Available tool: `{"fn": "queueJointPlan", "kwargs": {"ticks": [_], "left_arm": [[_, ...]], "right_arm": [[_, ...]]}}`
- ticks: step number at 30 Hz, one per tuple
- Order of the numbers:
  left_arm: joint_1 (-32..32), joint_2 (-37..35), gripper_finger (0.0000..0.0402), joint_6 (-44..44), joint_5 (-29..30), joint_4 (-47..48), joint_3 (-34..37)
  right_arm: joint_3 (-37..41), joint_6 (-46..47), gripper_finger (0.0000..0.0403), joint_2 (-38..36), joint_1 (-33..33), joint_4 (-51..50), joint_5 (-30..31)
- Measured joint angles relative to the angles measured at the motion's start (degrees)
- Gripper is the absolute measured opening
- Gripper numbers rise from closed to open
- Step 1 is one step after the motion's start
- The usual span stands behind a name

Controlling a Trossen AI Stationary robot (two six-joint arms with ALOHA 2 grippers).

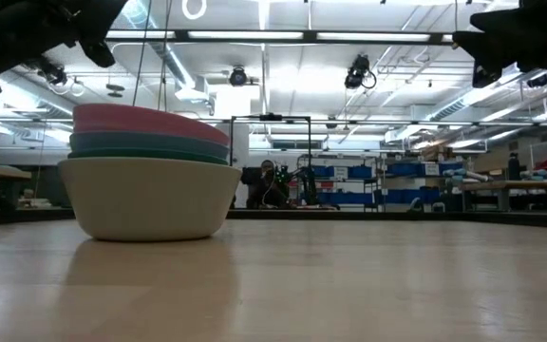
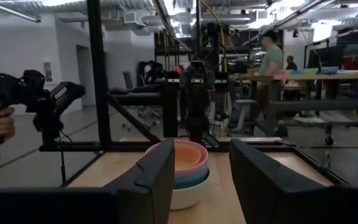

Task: Nest bowls inside each other
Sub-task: Return to Home Position

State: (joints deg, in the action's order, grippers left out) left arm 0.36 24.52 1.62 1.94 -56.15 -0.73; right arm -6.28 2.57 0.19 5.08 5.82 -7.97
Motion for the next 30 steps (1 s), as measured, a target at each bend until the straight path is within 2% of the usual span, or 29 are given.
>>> {"fn": "queueJointPlan", "kwargs": {"ticks": [4, 9, 14, 24, 30], "left_arm": [[0.0, -4.2, 0.0147, 2.0, 0.1, 3.2, 0.0], [0.0, -9.2, 0.0147, 3.4, 0.1, 3.0, 0.0], [0.0, -14.4, 0.0147, 3.6, 0.1, 3.3, 0.0], [0.0, -24.5, 0.0147, 4.3, 0.2, 5.6, 0.0], [0.0, -24.5, 0.0147, 4.2, 3.3, 10.7, 0.0]], "right_arm": [[0.0, 2.4, 0.0144, 0.0, 0.0, 1.6, -0.3], [-0.1, 5.1, 0.0144, 0.0, 0.0, 9.3, -2.9], [-5.2, 4.7, 0.0144, 0.0, 0.0, 9.3, -2.7], [-20.3, 1.6, 0.0144, 0.0, 0.0, -9.9, -0.2], [-23.1, 0.2, 0.0144, 0.0, 0.0, -14.2, -0.2]]}}
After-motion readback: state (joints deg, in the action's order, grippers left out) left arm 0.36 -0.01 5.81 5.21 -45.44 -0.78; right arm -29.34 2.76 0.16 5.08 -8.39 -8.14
